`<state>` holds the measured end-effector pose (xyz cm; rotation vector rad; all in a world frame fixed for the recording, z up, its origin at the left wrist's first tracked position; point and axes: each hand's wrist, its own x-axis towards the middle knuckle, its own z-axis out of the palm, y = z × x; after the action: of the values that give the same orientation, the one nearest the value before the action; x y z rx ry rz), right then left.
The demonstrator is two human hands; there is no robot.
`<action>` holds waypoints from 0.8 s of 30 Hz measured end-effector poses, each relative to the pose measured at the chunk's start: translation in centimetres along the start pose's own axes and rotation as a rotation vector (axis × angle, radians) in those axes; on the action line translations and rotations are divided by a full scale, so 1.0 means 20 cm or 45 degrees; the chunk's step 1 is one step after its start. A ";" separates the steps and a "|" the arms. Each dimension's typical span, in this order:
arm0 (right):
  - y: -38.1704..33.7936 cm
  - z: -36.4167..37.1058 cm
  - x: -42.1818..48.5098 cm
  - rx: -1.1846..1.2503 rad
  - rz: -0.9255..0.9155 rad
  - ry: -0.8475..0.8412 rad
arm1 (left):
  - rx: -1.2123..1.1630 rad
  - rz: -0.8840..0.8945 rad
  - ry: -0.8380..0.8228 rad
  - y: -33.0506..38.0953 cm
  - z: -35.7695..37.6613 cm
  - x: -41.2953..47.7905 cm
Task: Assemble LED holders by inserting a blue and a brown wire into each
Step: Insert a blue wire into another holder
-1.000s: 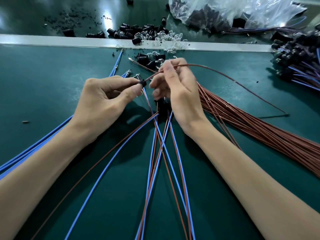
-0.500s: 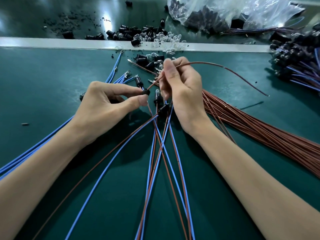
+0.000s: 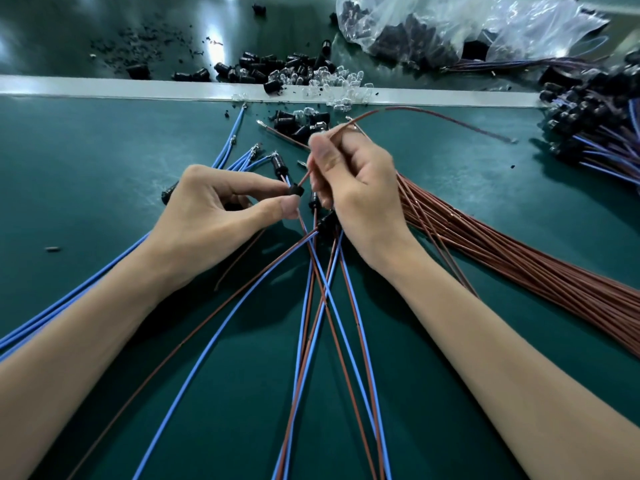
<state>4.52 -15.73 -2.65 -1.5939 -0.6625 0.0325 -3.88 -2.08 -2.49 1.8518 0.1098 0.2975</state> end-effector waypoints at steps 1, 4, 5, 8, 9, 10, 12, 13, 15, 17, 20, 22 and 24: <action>0.00 0.00 0.00 -0.081 -0.026 -0.041 | 0.000 -0.003 0.000 0.00 0.00 0.00; 0.00 0.00 0.00 -0.121 -0.031 -0.075 | -0.003 -0.009 -0.001 0.00 0.00 0.00; -0.01 -0.01 0.00 -0.013 0.006 -0.053 | -0.018 -0.005 0.011 0.00 0.00 0.00; -0.02 -0.02 0.01 0.344 0.122 0.025 | -0.016 -0.011 0.028 0.02 0.00 0.00; -0.02 -0.02 0.01 0.345 0.125 0.047 | -0.004 -0.013 0.024 0.02 0.00 0.00; -0.01 -0.02 0.01 0.302 0.108 0.045 | 0.004 -0.013 0.021 0.03 0.00 0.00; 0.00 -0.01 0.01 0.168 0.072 -0.025 | 0.003 -0.001 0.029 0.03 0.00 -0.01; 0.00 -0.01 0.01 0.111 0.063 -0.069 | 0.000 0.012 0.036 0.03 0.00 -0.01; 0.00 0.00 0.00 0.077 0.055 -0.120 | 0.002 0.028 0.042 0.03 0.01 -0.01; -0.01 -0.01 0.00 0.198 0.087 -0.108 | -0.004 0.030 0.042 0.03 0.01 0.00; -0.02 -0.02 0.01 0.364 0.146 -0.029 | 0.009 0.027 0.037 0.02 0.01 0.00; -0.02 -0.02 0.01 0.259 0.126 -0.029 | 0.031 0.032 0.038 0.03 0.01 0.00; -0.02 -0.02 0.01 0.127 0.093 -0.086 | 0.046 0.048 0.037 0.03 0.01 0.00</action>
<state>4.62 -15.99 -2.26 -1.5250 -0.6452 0.1714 -3.94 -2.45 -2.04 1.8872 0.1006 0.3508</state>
